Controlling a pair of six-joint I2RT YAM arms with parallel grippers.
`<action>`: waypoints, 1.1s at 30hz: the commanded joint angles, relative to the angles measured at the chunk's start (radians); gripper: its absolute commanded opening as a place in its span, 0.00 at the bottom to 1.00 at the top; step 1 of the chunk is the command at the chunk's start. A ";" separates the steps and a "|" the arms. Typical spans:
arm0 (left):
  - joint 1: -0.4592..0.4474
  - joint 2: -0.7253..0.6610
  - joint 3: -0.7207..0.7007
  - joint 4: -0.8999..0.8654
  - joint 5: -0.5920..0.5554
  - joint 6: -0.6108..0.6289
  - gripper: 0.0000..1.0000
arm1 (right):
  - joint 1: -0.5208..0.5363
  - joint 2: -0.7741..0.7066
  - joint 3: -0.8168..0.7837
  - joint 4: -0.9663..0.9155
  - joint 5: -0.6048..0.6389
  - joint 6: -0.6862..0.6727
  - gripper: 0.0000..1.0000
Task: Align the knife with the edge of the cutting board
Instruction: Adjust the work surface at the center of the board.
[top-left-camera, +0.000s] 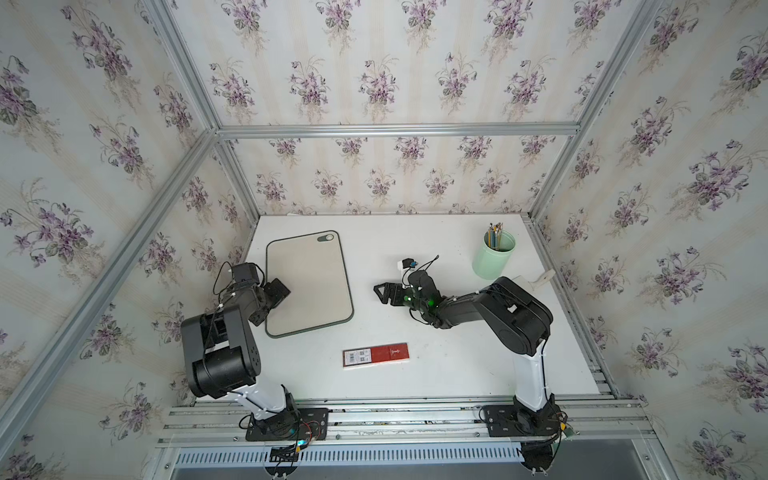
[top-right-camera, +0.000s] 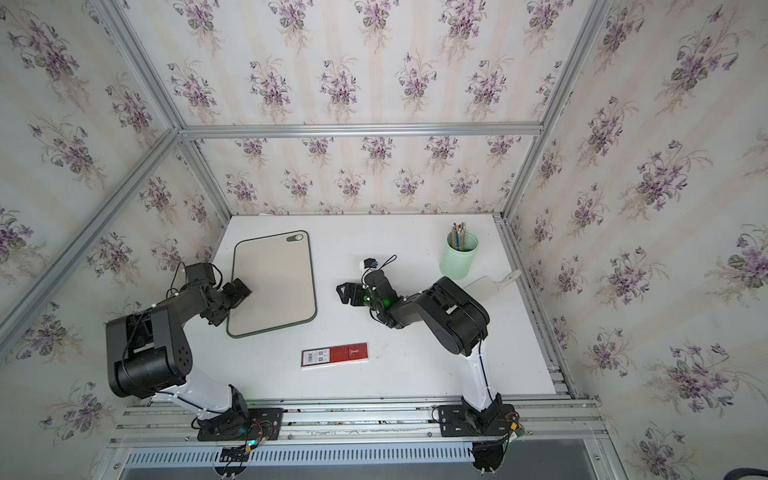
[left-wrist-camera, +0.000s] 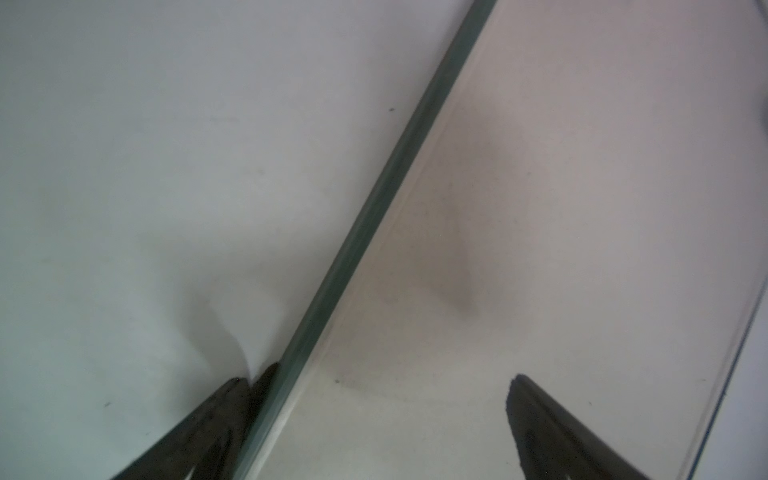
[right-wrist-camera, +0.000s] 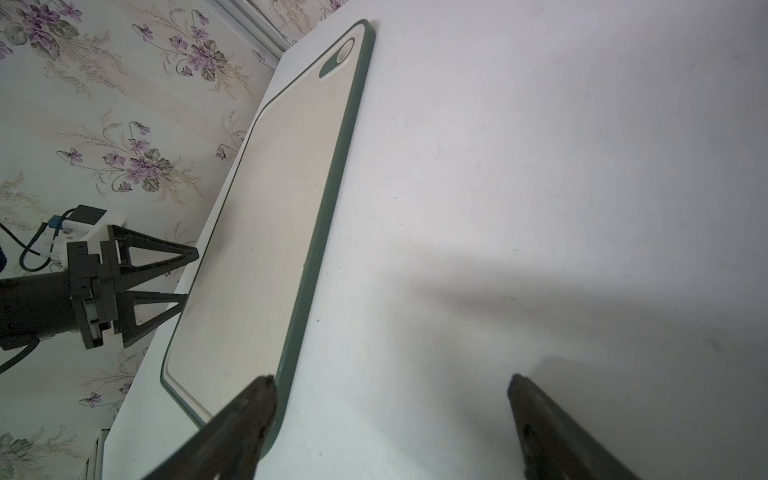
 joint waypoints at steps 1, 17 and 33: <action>-0.061 0.047 -0.036 -0.040 0.305 -0.031 0.99 | 0.000 0.015 0.004 -0.138 -0.013 0.010 0.91; -0.800 -0.199 -0.170 0.023 0.139 -0.024 1.00 | -0.061 -0.172 -0.163 -0.091 0.272 0.078 0.95; -0.316 0.200 0.533 -0.248 0.001 0.127 0.99 | -0.066 -0.115 -0.164 -0.040 0.169 0.114 0.95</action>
